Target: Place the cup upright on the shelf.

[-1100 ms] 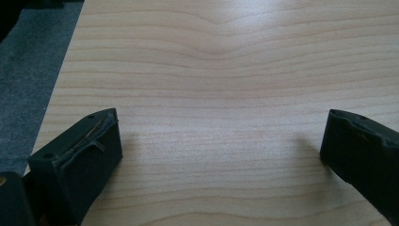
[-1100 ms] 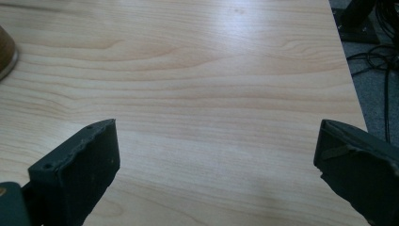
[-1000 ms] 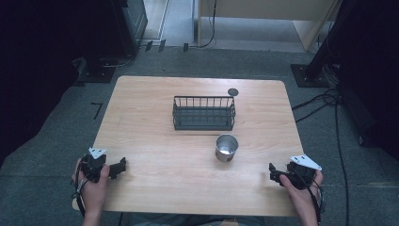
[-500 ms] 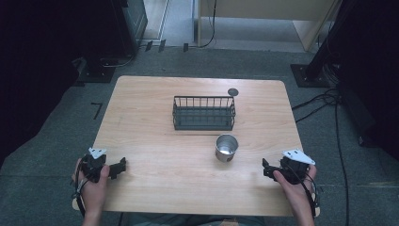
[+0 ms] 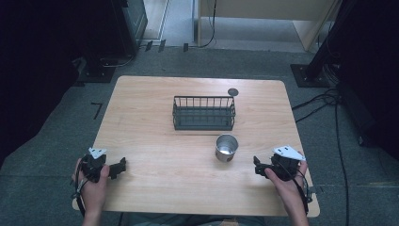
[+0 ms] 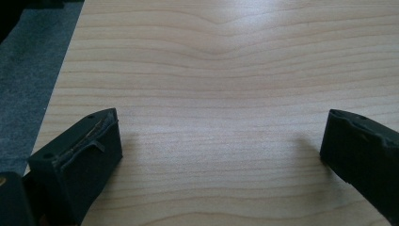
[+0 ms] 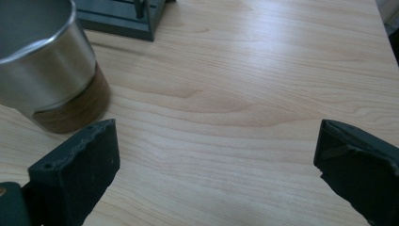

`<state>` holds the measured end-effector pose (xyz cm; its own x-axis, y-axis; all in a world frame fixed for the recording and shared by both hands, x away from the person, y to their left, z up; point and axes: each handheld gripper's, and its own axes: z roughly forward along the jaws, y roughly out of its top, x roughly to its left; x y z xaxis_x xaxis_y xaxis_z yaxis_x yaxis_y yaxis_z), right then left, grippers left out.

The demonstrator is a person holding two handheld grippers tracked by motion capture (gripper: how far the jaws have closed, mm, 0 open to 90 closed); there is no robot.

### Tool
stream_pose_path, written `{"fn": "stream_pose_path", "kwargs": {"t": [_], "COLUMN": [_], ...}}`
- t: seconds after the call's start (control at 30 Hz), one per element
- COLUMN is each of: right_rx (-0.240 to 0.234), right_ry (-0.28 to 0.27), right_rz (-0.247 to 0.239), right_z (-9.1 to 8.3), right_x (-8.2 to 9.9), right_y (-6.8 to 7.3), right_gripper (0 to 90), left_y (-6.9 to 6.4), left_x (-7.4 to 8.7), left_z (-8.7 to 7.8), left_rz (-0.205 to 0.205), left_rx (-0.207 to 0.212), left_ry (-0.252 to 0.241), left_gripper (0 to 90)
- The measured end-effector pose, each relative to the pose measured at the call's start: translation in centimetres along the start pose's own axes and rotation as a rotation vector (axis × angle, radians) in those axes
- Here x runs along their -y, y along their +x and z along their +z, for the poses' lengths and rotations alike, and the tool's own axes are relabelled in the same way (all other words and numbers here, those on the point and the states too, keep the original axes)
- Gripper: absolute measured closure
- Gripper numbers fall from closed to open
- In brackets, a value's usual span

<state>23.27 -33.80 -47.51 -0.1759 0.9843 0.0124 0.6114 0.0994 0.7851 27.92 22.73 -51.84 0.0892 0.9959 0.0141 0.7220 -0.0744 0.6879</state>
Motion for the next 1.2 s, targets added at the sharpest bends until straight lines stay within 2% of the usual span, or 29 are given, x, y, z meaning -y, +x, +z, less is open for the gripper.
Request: {"fn": "stream_pose_path", "kwargs": {"t": [0.2, 0.87, 1.2], "right_rx": [-0.027, -0.088, -0.136], "right_ry": [-0.002, 0.000, 0.001], "right_rz": [-0.019, -0.052, -0.064], "right_z": [0.4, 1.4, 2.2], "right_x": [-0.3, -0.9, -1.3], "right_y": [1.2, 3.8, 5.4], "right_gripper": [0.6, 0.6, 0.6], "left_y": [0.0, 0.0, 0.0], "left_x": [0.0, 0.0, 0.0], "left_z": [0.0, 0.0, 0.0], "left_rz": [0.000, 0.000, 0.000], "left_rx": [0.000, 0.000, 0.000], "left_ry": [0.000, 0.000, 0.000], "left_gripper": [0.0, 0.0, 0.0]}}
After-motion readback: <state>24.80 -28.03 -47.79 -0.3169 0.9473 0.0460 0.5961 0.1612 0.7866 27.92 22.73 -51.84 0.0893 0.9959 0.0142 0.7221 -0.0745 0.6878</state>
